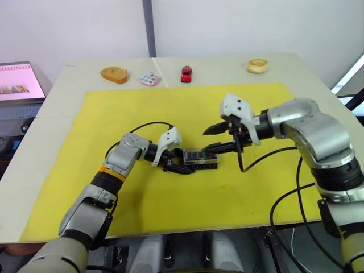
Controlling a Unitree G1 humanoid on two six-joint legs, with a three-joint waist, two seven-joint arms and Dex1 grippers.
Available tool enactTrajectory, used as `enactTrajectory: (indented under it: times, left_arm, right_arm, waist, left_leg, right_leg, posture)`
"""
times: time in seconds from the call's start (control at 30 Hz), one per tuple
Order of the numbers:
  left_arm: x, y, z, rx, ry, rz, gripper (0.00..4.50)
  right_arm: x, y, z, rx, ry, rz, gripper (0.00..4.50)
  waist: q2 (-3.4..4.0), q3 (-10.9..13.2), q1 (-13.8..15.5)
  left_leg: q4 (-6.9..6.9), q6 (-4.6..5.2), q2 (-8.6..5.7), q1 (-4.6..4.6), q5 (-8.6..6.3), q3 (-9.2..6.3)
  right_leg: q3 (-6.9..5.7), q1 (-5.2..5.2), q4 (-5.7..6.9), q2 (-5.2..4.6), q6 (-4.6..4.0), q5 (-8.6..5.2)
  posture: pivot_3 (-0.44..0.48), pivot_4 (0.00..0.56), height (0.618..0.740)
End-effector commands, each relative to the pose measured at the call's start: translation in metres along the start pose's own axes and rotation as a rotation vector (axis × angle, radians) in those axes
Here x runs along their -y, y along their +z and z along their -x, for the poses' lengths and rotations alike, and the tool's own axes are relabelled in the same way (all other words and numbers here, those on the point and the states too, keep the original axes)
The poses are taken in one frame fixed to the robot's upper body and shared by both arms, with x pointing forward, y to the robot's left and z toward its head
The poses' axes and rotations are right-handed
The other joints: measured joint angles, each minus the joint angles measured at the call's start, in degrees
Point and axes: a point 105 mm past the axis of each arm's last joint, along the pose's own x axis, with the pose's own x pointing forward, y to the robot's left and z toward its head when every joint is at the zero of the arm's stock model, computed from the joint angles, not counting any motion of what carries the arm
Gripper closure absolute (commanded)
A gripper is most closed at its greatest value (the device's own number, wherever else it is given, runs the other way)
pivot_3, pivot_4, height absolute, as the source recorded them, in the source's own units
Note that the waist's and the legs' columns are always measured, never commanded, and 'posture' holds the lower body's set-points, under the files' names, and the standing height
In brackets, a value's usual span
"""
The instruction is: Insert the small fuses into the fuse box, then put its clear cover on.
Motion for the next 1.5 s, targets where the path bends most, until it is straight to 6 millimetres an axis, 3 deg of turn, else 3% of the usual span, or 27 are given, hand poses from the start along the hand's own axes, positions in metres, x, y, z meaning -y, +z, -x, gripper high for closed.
enactTrajectory:
  times: [0.03, 0.1, 0.13, 0.27, 0.53, 0.93, 1.03, 1.13, 1.2, 1.3, 1.5]
  left_arm:
    - [-0.001, -0.021, 0.009, -0.068, 0.030, 0.050, 1.93]
    - [-0.002, -0.021, 0.009, -0.068, 0.040, 0.045, 1.93]
    - [-0.002, -0.021, 0.009, -0.068, 0.045, 0.043, 1.93]
    - [-0.005, -0.021, 0.010, -0.066, 0.067, 0.036, 1.93]
    - [-0.007, -0.021, 0.010, -0.057, 0.086, 0.033, 1.93]
    - [-0.005, -0.022, 0.010, -0.060, 0.084, 0.032, 1.93]
    - [-0.004, -0.022, 0.009, -0.060, 0.083, 0.033, 1.93]
    - [-0.002, -0.022, 0.007, -0.059, 0.077, 0.031, 1.93]
    - [-0.001, -0.022, 0.008, -0.058, 0.077, 0.030, 1.93]
    - [0.001, -0.023, 0.011, -0.057, 0.083, 0.035, 1.93]
    - [-0.002, -0.027, 0.019, -0.056, 0.125, 0.028, 1.93]
  right_arm:
    - [0.002, 0.012, 0.006, 0.121, -0.049, 0.025, 3.34]
    - [0.001, 0.011, 0.005, 0.175, -0.051, 0.013, 4.35]
    - [0.001, 0.009, 0.004, 0.193, -0.051, 0.007, 4.44]
    - [-0.008, 0.000, 0.003, 0.206, 0.021, -0.040, 4.44]
    - [0.007, 0.001, 0.003, 0.283, -0.045, -0.043, 4.44]
    - [0.011, -0.004, -0.011, 0.293, -0.023, -0.051, 4.44]
    - [0.002, -0.035, -0.030, 0.176, 0.007, -0.098, 4.44]
    - [0.000, -0.079, -0.055, 0.045, -0.019, -0.229, 4.44]
    - [-0.001, -0.088, -0.058, 0.022, -0.027, -0.249, 4.44]
    - [-0.003, -0.088, -0.054, 0.039, -0.016, -0.261, 4.44]
    - [-0.006, -0.065, -0.043, 0.148, 0.018, -0.214, 4.44]
  waist:
    - [0.00, 0.00, 0.01]
    - [0.00, 0.00, 0.03]
    - [0.00, 0.00, -0.01]
    - [0.00, 0.00, -0.02]
    - [0.00, 0.00, 0.03]
    - [0.00, 0.00, 0.02]
    - [0.00, 0.00, 0.02]
    - [0.03, -0.01, -0.21]
    - [-0.07, -0.21, -0.19]
    - [-0.08, -0.35, -0.19]
    - [-0.09, -0.37, -0.28]
  left_leg:
    - [-0.01, 0.00, 0.00, -0.01, 0.00, 0.00]
    - [-0.04, 0.00, 0.00, -0.01, 0.00, 0.00]
    - [-0.04, 0.00, 0.00, -0.01, 0.00, 0.00]
    - [-0.06, 0.00, 0.00, 0.00, 0.00, 0.00]
    - [-0.06, 0.00, 0.00, 0.02, 0.00, 0.00]
    - [-0.06, 0.00, 0.00, 0.03, 0.00, 0.00]
    - [-0.07, 0.00, 0.00, 0.06, 0.00, 0.00]
    - [-0.09, 0.00, 0.00, 0.09, 0.00, 0.00]
    - [-0.16, 0.00, -0.01, 0.23, 0.00, 0.03]
    - [-0.32, -0.01, -0.01, 0.34, 0.00, 0.01]
    - [-0.46, -0.02, -0.01, 0.34, 0.01, 0.01]
  right_leg:
    - [0.01, 0.01, 0.01, 0.00, 0.00, 0.00]
    - [0.01, -0.04, 0.01, -0.01, 0.00, 0.00]
    - [0.01, -0.05, -0.01, 0.00, 0.00, 0.00]
    - [0.01, -0.04, -0.02, 0.00, 0.00, 0.00]
    - [0.00, -0.05, -0.06, -0.01, 0.00, 0.00]
    - [0.00, -0.05, -0.06, -0.01, -0.01, 0.00]
    - [0.00, -0.05, -0.06, -0.01, -0.01, 0.00]
    - [0.01, -0.03, -0.06, -0.01, -0.01, -0.01]
    - [0.03, 0.04, -0.07, -0.03, -0.01, -0.01]
    - [0.00, 0.08, -0.18, -0.01, -0.02, -0.01]
    - [0.00, 0.07, -0.30, 0.00, -0.01, -0.01]
  posture:
    - [0.000, 0.150, 0.740]
    - [0.000, 0.150, 0.740]
    - [0.000, 0.150, 0.740]
    - [0.000, 0.150, 0.740]
    - [0.000, 0.150, 0.740]
    - [0.000, 0.150, 0.740]
    - [0.000, 0.150, 0.740]
    - [0.000, 0.150, 0.740]
    - [0.000, 0.150, 0.740]
    - [0.000, 0.150, 0.740]
    - [0.000, 0.150, 0.740]
